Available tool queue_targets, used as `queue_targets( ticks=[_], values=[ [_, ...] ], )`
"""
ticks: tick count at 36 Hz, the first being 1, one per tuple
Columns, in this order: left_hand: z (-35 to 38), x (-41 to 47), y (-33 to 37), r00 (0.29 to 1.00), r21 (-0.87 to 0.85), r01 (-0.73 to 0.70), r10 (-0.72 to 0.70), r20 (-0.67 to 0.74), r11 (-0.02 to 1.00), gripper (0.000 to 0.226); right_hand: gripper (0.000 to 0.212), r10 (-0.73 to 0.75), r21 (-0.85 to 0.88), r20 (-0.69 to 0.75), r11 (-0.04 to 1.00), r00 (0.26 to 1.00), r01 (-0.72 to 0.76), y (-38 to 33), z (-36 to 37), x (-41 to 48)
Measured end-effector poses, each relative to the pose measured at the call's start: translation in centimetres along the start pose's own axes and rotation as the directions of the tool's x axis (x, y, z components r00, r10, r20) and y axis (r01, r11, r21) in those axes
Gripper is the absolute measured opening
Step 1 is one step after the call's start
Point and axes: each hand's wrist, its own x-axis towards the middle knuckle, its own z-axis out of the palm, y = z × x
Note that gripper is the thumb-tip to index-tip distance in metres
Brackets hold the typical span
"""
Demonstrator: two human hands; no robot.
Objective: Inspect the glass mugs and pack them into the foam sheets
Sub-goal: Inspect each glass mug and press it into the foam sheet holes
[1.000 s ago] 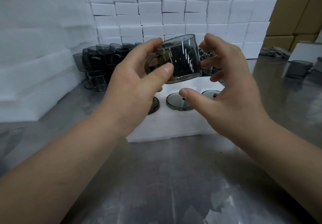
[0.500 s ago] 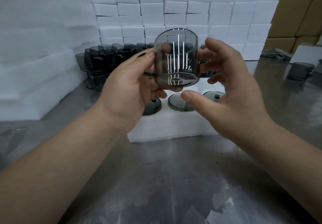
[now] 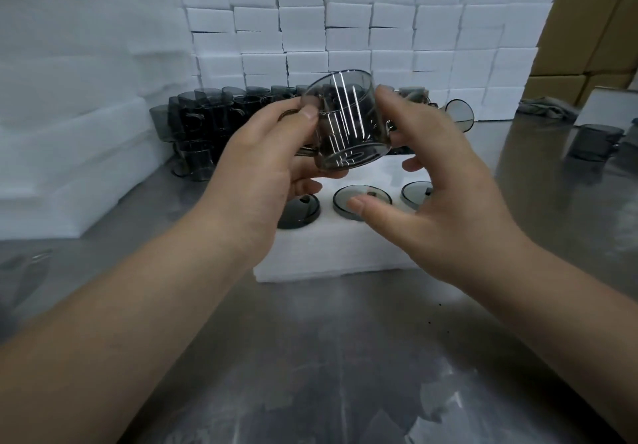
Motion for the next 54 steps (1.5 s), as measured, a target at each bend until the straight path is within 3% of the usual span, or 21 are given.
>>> queue_targets(
  ticks=[3,7,8,11,12,17,20,24,28,33,37,39,42,45,48,54],
  values=[
    [0.2,-0.2,-0.1,0.996,0.129,-0.089,0.092,-0.021,0.988,0.028,0.077,0.034,0.004,0.029,0.999,0.999,-0.035,0.0,0.4,0.0],
    [0.5,-0.5,-0.3,0.987,0.201,-0.156,0.146,0.065,0.967,0.068,0.090,0.113,0.034,0.039,0.993,0.993,-0.115,0.3,0.5,-0.1],
    [0.5,-0.5,-0.3,0.985,0.205,-0.166,0.152,0.082,0.965,0.069,0.092,0.132,0.043,0.032,0.990,0.991,-0.134,0.5,0.5,-0.1],
    [0.5,-0.5,-0.1,0.975,0.220,-0.188,0.156,0.156,0.957,0.033,0.098,0.222,0.105,0.018,0.969,0.975,-0.223,0.5,0.6,0.0],
    [0.5,-0.5,0.0,0.973,0.215,-0.188,0.152,0.175,0.958,0.034,0.098,0.249,0.142,0.010,0.958,0.968,-0.248,0.4,0.7,0.0],
    [0.8,-1.1,0.0,0.941,0.208,-0.276,0.220,0.256,0.938,0.044,0.085,0.337,0.342,-0.028,0.888,0.941,-0.308,0.4,0.8,0.2],
    [0.8,-1.2,0.0,0.938,0.235,-0.325,0.282,0.200,0.916,0.048,0.073,0.345,0.474,-0.030,0.831,0.938,-0.291,0.2,0.6,0.3],
    [0.4,-0.7,0.0,0.966,0.262,-0.257,0.235,0.112,0.930,0.056,0.052,0.333,0.650,0.032,0.710,0.942,-0.273,0.1,0.5,0.2],
    [0.3,-0.7,-0.2,0.975,0.219,-0.182,0.146,0.170,0.959,0.060,0.041,0.317,0.663,0.102,0.685,0.943,-0.302,0.0,0.4,0.1],
    [0.4,-0.8,0.0,0.974,0.114,-0.195,0.178,0.143,0.974,0.049,0.040,0.264,0.570,0.133,0.768,0.955,-0.291,-0.3,0.1,-0.1],
    [0.3,-0.9,0.1,0.977,0.179,-0.212,0.213,0.018,0.961,0.058,0.038,0.224,0.293,0.140,0.921,0.964,-0.257,-0.4,-0.6,0.2],
    [0.3,-0.7,0.0,0.973,0.230,-0.199,0.221,-0.071,0.952,0.059,0.047,0.250,0.154,0.158,0.949,0.955,-0.274,-0.2,-0.8,0.3],
    [0.0,-0.2,-0.1,0.953,0.277,-0.165,0.225,-0.202,0.947,0.054,0.070,0.357,-0.038,0.148,0.934,0.922,-0.356,0.2,-0.9,0.5],
    [-0.4,0.1,-0.2,0.937,0.387,-0.132,0.243,-0.253,0.913,0.057,0.054,0.444,-0.245,0.122,0.880,0.888,-0.407,0.7,-1.0,0.8],
    [-0.7,0.3,-0.4,0.930,0.479,-0.102,0.254,-0.265,0.872,0.051,0.054,0.510,-0.409,0.167,0.815,0.844,-0.411,1.3,-1.0,1.0],
    [-0.7,0.9,-0.6,0.928,0.644,-0.038,0.266,-0.261,0.764,0.050,0.056,0.556,-0.518,0.230,0.765,0.798,-0.384,1.6,-0.6,1.1]
  ],
)
